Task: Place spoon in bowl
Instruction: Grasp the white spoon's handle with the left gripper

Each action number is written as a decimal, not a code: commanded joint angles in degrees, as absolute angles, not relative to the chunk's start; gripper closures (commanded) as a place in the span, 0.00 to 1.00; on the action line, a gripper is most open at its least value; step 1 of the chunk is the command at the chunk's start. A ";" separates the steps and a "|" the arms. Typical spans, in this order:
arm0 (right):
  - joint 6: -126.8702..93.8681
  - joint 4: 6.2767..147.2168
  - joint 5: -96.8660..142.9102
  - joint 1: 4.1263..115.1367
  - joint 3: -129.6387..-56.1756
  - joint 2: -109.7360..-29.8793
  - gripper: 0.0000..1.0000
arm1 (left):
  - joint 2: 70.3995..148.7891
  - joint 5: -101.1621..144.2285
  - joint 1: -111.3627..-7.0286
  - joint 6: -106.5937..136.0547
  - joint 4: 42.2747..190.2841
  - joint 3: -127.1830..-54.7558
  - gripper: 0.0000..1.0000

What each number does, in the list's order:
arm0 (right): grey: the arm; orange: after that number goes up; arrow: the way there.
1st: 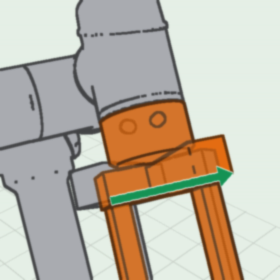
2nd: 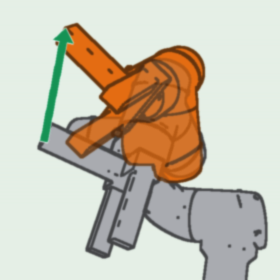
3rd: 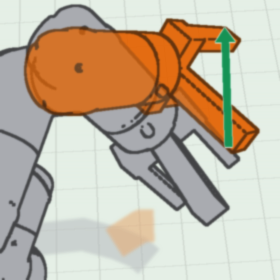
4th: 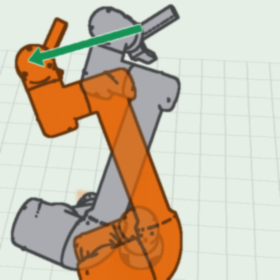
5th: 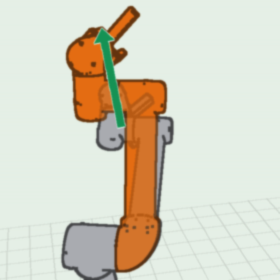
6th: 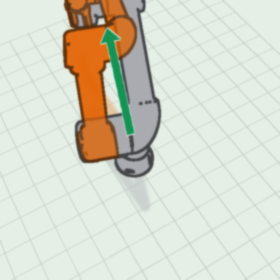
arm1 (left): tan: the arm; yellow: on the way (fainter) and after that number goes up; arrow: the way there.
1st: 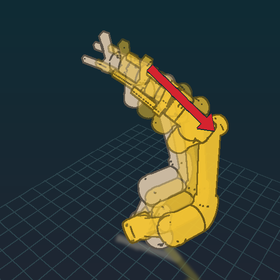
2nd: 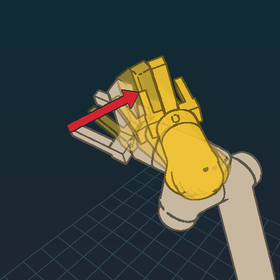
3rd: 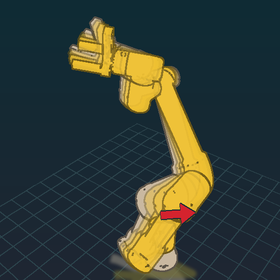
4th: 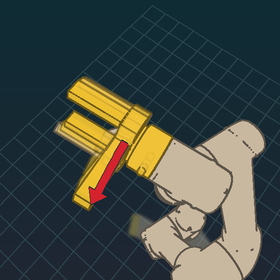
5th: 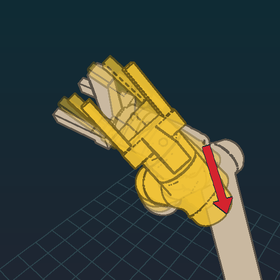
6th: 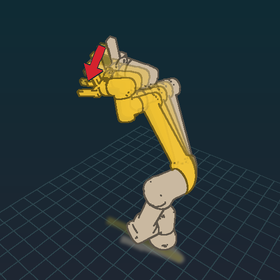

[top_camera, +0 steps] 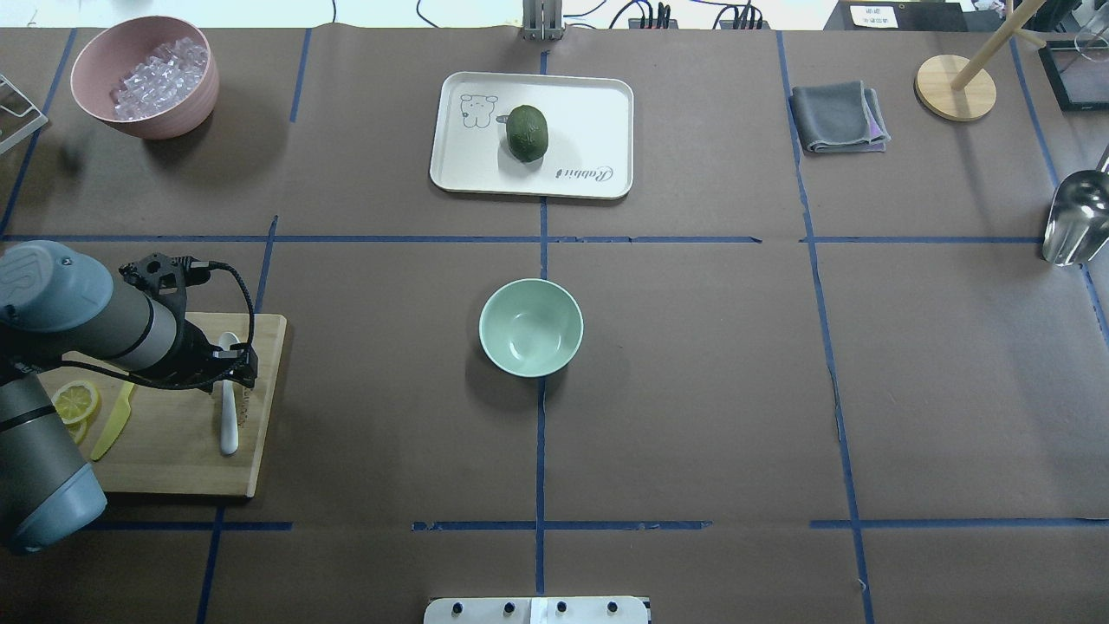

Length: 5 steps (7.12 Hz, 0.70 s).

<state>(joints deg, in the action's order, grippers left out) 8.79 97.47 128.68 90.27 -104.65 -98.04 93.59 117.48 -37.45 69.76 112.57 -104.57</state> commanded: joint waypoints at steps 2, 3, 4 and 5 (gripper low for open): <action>8.70 97.47 128.67 90.35 -104.85 -98.09 0.00 | 93.34 118.21 -37.53 69.78 112.59 -105.20 0.61; 8.70 97.47 128.67 90.35 -104.85 -98.09 0.00 | 93.34 118.21 -37.62 69.79 112.50 -105.64 0.71; 8.61 97.56 128.67 90.44 -104.85 -98.17 0.00 | 93.34 118.13 -37.53 69.79 112.50 -105.64 0.81; 7.74 97.47 128.67 90.35 -104.77 -98.26 0.00 | 93.43 118.04 -37.53 69.70 112.50 -105.64 0.93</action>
<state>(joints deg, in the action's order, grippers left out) 8.45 97.51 128.67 90.39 -104.84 -98.17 93.36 118.14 -37.55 69.77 112.51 -105.57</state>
